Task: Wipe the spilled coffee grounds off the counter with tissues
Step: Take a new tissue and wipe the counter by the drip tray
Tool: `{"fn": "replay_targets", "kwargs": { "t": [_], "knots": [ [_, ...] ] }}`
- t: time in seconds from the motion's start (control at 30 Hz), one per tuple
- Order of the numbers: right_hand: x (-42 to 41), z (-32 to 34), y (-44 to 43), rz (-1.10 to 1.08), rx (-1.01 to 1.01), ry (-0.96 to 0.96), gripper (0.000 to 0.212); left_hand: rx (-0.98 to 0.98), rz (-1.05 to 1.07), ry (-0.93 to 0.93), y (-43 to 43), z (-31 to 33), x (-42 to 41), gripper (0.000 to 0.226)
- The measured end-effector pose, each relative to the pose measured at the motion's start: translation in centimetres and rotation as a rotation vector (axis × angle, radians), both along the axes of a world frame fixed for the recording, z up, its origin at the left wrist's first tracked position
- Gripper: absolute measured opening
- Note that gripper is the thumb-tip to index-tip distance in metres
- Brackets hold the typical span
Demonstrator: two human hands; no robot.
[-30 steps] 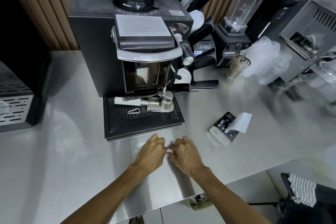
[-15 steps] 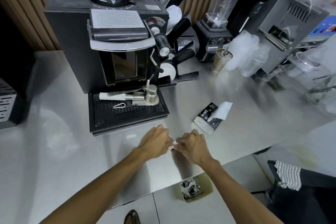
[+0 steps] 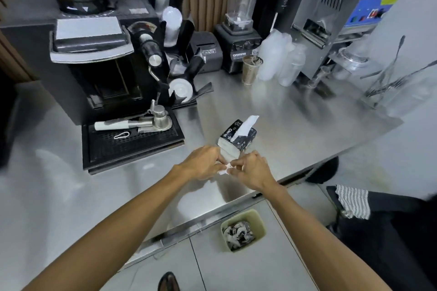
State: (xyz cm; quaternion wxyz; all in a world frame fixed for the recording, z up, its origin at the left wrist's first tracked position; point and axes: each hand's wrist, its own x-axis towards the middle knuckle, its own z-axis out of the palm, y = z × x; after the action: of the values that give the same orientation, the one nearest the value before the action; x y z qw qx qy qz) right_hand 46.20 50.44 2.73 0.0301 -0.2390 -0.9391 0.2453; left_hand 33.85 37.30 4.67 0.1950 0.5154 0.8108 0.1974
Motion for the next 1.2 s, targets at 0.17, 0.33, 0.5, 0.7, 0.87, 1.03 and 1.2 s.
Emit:
{"fn": "replay_targets", "kwargs": {
  "t": [0.17,0.33,0.5,0.7,0.87,1.03,1.2],
  "knots": [
    [4.7,-0.8,3.2,-0.044,0.021,-0.013,0.032,0.01,0.049,0.037,3.2,-0.9,5.5,0.024],
    [8.5,-1.4,5.9,-0.049,0.058,-0.033,0.025,0.03,0.131,0.078,6.2,-2.2,10.4,0.021],
    [12.8,-4.1,8.2,-0.06,0.097,-0.106,0.02,-0.011,0.175,0.187,8.5,-5.5,15.8,0.02],
    [15.9,-11.4,10.1,-0.086,0.082,-0.141,0.021,-0.153,0.124,0.252,11.6,-13.9,19.6,0.019],
    [16.3,-23.7,11.1,-0.066,-0.022,-0.153,0.02,-0.18,0.16,0.163,12.9,-26.2,19.3,0.017],
    [14.9,-41.1,11.0,-0.096,-0.102,-0.177,0.014,-0.132,0.132,0.055,12.9,-42.1,17.2,0.017],
    [13.1,-57.2,11.1,-0.025,0.014,-0.17,0.029,-0.171,0.039,0.121,13.4,-57.5,15.0,0.01]
  ]
}}
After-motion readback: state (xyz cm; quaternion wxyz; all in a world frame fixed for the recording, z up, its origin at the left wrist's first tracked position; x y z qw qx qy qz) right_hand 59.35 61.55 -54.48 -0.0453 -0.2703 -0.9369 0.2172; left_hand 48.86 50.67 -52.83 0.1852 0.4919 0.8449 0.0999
